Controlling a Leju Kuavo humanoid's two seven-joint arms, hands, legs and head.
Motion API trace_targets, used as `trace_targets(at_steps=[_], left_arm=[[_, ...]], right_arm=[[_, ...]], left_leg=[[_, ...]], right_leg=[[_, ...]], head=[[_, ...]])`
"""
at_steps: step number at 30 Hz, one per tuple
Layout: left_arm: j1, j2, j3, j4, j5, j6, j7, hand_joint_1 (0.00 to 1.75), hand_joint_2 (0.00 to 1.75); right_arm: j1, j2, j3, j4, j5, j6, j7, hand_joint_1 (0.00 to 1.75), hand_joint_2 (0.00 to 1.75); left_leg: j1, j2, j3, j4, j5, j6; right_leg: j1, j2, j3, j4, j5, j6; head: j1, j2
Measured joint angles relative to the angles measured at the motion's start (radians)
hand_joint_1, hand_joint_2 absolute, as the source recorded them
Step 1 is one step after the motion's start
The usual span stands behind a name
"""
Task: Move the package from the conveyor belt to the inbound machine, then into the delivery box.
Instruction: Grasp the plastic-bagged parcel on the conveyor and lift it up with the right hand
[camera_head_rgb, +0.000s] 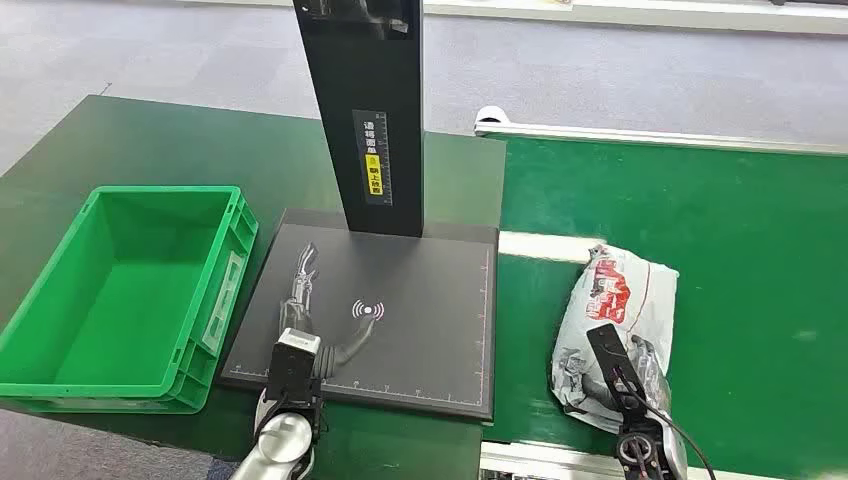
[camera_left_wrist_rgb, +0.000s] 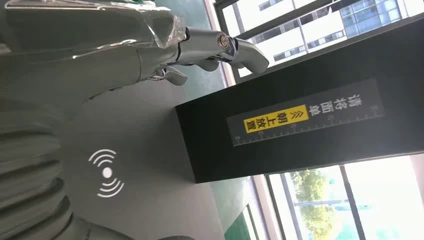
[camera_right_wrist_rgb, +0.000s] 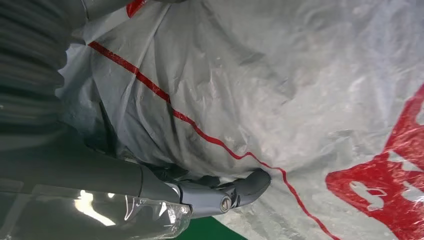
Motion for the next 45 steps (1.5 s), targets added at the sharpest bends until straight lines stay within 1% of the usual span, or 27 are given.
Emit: trace_targets(at_steps=[3, 4, 7, 8, 13, 15, 17, 20, 25, 29, 35, 37, 39, 42, 45], left_arm=[[0.0, -0.002, 0.004, -0.001, -0.005, 0.004, 0.006, 0.0, 1.75], [0.0, -0.002, 0.005, -0.001, -0.009, 0.005, 0.007, 0.0, 1.75], [0.0, -0.005, 0.01, -0.002, -0.017, 0.005, 0.01, 0.0, 1.75], [0.0, -0.007, 0.012, -0.002, -0.019, 0.005, 0.01, 0.0, 1.75], [0.0, -0.014, 0.019, -0.002, -0.025, 0.008, 0.012, 0.0, 1.75], [0.001, -0.016, 0.022, -0.004, -0.025, 0.011, 0.013, 0.0, 1.75], [0.008, -0.016, 0.028, -0.016, -0.027, 0.018, 0.016, 0.0, 1.75], [0.027, -0.015, 0.046, -0.051, -0.037, 0.025, 0.025, 0.0, 1.75], [0.058, -0.015, 0.069, -0.096, -0.048, 0.023, 0.032, 0.0, 1.75], [0.065, -0.015, 0.078, -0.111, -0.049, 0.023, 0.032, 0.0, 1.75], [0.068, -0.015, 0.085, -0.118, -0.049, 0.023, 0.032, 0.0, 1.75], [0.07, -0.015, 0.087, -0.119, -0.052, 0.023, 0.031, 0.0, 1.75], [0.072, -0.015, 0.089, -0.121, -0.055, 0.022, 0.027, 0.0, 1.75], [0.076, -0.015, 0.09, -0.125, -0.058, 0.02, 0.016, 0.0, 1.75], [0.076, -0.015, 0.091, -0.128, -0.047, 0.019, -0.003, 0.0, 1.75]], right_arm=[[-0.041, -0.001, 0.01, 0.053, 0.01, 0.013, 0.012, 0.0, 1.75], [-0.058, -0.002, 0.015, 0.076, 0.014, 0.019, 0.016, 0.41, 1.75], [-0.095, -0.006, 0.028, 0.131, 0.022, 0.041, 0.018, 1.71, 1.75], [-0.106, -0.008, 0.032, 0.147, 0.023, 0.049, 0.016, 1.75, 1.75], [-0.155, -0.013, 0.038, 0.204, 0.022, 0.059, -0.003, 1.75, 1.75], [-0.166, -0.013, 0.038, 0.212, 0.018, 0.046, -0.014, 1.75, 1.75], [-0.166, -0.009, 0.038, 0.204, 0.005, 0.01, -0.041, 1.75, 1.75], [-0.137, 0.005, 0.046, 0.133, -0.027, -0.043, -0.081, 1.75, 1.75], [-0.09, 0.025, 0.071, -0.016, -0.054, -0.061, -0.086, 1.75, 1.75], [-0.072, 0.031, 0.08, -0.068, -0.055, -0.064, -0.085, 1.75, 1.75], [-0.059, 0.037, 0.086, -0.102, -0.06, -0.071, -0.09, 1.75, 1.75], [-0.048, 0.037, 0.088, -0.125, -0.077, -0.096, -0.109, 1.75, 1.75], [-0.022, 0.038, 0.093, -0.182, -0.095, -0.135, -0.129, 1.75, 1.75], [0.038, 0.042, 0.101, -0.319, -0.112, -0.219, -0.169, 1.75, 1.75], [0.102, 0.05, 0.108, -0.479, -0.135, -0.317, -0.242, 1.75, 1.75]], left_leg=[[0.0, 0.004, 0.003, 0.0, -0.002, -0.001], [0.0, 0.006, 0.004, 0.0, -0.002, -0.001], [0.0, 0.01, 0.009, 0.0, -0.003, -0.001], [0.0, 0.011, 0.01, 0.0, -0.003, -0.001], [0.0, 0.014, 0.013, 0.0, -0.002, 0.0], [0.0, 0.014, 0.013, 0.0, -0.001, -0.001], [0.0, 0.013, 0.012, 0.0, 0.0, -0.001], [0.0, 0.006, 0.007, 0.0, 0.003, -0.001], [0.0, -0.002, -0.002, 0.0, 0.005, -0.001], [0.0, -0.003, -0.006, 0.0, 0.005, -0.001], [-0.001, -0.003, -0.007, 0.0, 0.004, -0.001], [-0.001, -0.004, -0.007, 0.0, 0.004, -0.001], [-0.001, -0.006, -0.007, 0.0, 0.004, -0.001], [-0.001, -0.007, -0.008, 0.0, 0.004, -0.001], [-0.001, -0.008, -0.009, 0.0, 0.004, -0.001]], right_leg=[[0.0, 0.004, 0.002, 0.0, 0.0, 0.0], [0.0, 0.006, 0.004, 0.0, 0.0, 0.0], [0.0, 0.01, 0.007, 0.0, 0.002, 0.0], [0.0, 0.011, 0.008, -0.001, 0.003, 0.0], [0.0, 0.014, 0.01, -0.001, 0.006, 0.0], [0.0, 0.014, 0.01, -0.001, 0.007, 0.0], [0.0, 0.014, 0.009, 0.0, 0.008, 0.0], [0.0, 0.01, 0.005, 0.0, 0.008, 0.0], [0.0, 0.002, -0.002, 0.0, 0.006, 0.001], [-0.001, 0.002, -0.005, 0.0, 0.006, 0.002], [-0.001, 0.001, -0.006, 0.0, 0.006, 0.002], [-0.001, 0.0, -0.006, 0.0, 0.006, 0.002], [-0.001, -0.001, -0.006, 0.0, 0.006, 0.002], [-0.001, -0.002, -0.006, 0.0, 0.005, 0.002], [-0.001, -0.004, -0.007, 0.0, 0.004, 0.002]], head=[[0.0, 0.0], [0.0, 0.0], [0.0, 0.0], [0.0, 0.0], [0.0, 0.0], [0.0, 0.0], [0.0, 0.0], [0.0, 0.0], [0.0, 0.0], [0.0, 0.0], [0.0, 0.0], [0.0, 0.0], [0.0, 0.0], [0.0, 0.0], [0.0, 0.0]])
